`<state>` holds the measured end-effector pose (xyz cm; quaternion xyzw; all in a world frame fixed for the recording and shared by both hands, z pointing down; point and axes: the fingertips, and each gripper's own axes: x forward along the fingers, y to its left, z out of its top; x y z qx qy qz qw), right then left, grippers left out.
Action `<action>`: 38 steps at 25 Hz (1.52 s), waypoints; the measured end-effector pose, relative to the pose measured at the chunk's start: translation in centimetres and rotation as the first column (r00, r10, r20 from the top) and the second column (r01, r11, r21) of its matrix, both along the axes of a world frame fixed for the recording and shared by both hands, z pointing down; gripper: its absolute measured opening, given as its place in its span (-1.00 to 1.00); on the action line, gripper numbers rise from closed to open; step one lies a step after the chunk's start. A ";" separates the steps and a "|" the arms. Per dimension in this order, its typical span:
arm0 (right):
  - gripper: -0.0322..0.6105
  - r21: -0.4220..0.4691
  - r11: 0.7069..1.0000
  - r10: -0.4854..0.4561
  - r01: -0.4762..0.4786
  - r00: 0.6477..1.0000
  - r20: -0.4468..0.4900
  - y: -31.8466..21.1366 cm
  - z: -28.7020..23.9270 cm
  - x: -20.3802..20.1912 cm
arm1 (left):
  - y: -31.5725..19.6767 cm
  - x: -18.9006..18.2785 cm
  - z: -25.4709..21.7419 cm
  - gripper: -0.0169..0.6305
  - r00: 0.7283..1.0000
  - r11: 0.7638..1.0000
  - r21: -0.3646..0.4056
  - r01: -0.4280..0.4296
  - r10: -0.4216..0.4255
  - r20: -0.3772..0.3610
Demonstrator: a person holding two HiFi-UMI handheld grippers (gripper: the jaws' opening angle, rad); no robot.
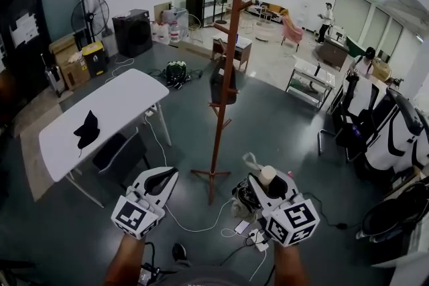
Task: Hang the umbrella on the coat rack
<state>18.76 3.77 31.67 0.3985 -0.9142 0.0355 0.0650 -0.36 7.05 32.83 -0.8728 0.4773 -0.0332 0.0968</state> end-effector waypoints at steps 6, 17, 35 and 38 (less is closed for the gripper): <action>-0.40 0.004 0.998 0.058 -0.058 0.998 0.005 -1.7 -0.4 -2.0 | -2.6 -3.0 -0.4 -0.89 0.999 0.999 0.015 -0.048 0.048 -0.012; -0.40 0.019 0.991 0.130 -0.131 0.991 0.006 -4.1 -0.5 -5.3 | -6.1 -6.5 -0.4 -0.89 0.992 0.992 0.021 -0.124 0.124 -0.010; -0.40 0.020 0.984 0.178 -0.178 0.984 0.000 -6.5 -1.4 -10.2 | -8.2 -11.5 -0.9 -0.89 0.986 0.987 0.032 -0.160 0.162 -0.036; -0.40 0.020 0.984 0.175 -0.175 0.985 -0.003 -7.0 -1.1 -10.4 | -8.2 -11.6 -0.7 -0.89 0.985 0.985 0.034 -0.170 0.171 -0.032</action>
